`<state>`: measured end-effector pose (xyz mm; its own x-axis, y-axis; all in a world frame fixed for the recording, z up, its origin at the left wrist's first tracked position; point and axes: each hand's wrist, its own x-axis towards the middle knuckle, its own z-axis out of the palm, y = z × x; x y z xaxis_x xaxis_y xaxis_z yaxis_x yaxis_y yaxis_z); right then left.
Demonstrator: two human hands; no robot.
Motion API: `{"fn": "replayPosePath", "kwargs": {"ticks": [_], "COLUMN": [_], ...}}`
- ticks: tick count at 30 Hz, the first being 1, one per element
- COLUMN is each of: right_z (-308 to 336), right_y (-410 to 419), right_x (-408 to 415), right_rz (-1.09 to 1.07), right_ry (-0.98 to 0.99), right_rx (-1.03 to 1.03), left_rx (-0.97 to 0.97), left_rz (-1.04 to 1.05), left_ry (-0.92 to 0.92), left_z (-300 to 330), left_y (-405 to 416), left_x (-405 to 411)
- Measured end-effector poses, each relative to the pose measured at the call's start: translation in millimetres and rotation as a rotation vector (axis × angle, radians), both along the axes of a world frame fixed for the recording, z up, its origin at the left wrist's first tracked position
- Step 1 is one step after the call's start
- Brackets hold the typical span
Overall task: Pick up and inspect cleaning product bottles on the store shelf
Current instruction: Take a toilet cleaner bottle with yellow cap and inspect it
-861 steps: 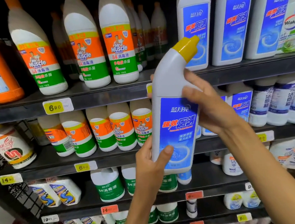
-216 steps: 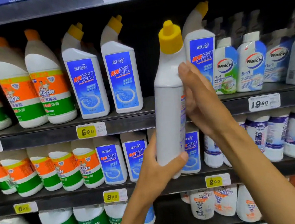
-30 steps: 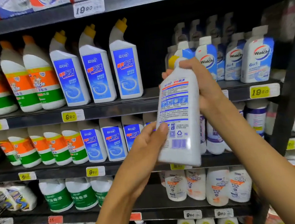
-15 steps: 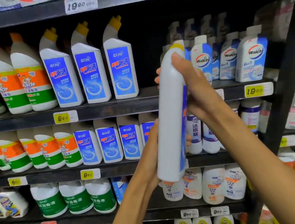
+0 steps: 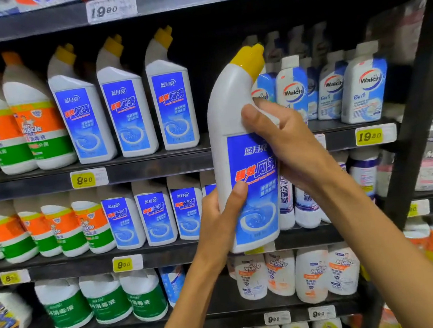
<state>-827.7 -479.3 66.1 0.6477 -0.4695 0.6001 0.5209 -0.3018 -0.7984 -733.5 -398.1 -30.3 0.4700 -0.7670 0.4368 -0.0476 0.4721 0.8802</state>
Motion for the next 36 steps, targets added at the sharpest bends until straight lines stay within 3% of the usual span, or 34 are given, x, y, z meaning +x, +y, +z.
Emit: {"fn": "replayPosePath", "kwargs": {"ticks": [6,10,15,20,25,28,33,36], "right_z": [-6,-22,-26,-14,-4,-7,-5,1], "right_y": [13,13,17,7,-15,-19,-18,-17], "right_x": [-8,-17,-20,-9,12,20,22,23], "right_rz": [-0.114,-0.028,0.011,0.051,0.246,0.189,0.178,0.25], "right_ry": [-0.186,-0.156,-0.115,-0.091,0.08,0.095,0.007,-0.046], "right_rx": [-0.341,-0.366,-0.539,-0.333,0.127,0.381,0.541,0.541], "left_rx": [-0.05,-0.094,-0.084,-0.119,0.07,0.173,0.178,0.169], "left_rz": [0.146,0.188,0.231,0.191,0.112,0.042,0.039,-0.044], "left_ry": [-0.23,-0.28,-0.307,-0.222,-0.003,0.065,0.1,0.27], "left_z": [-3,-10,-21,-16,-7,-3,1,0], "left_y": [-4,-9,-15,-9,-5,-3,1,-1], "left_x": [13,27,29,21,12,9,15,18]}}
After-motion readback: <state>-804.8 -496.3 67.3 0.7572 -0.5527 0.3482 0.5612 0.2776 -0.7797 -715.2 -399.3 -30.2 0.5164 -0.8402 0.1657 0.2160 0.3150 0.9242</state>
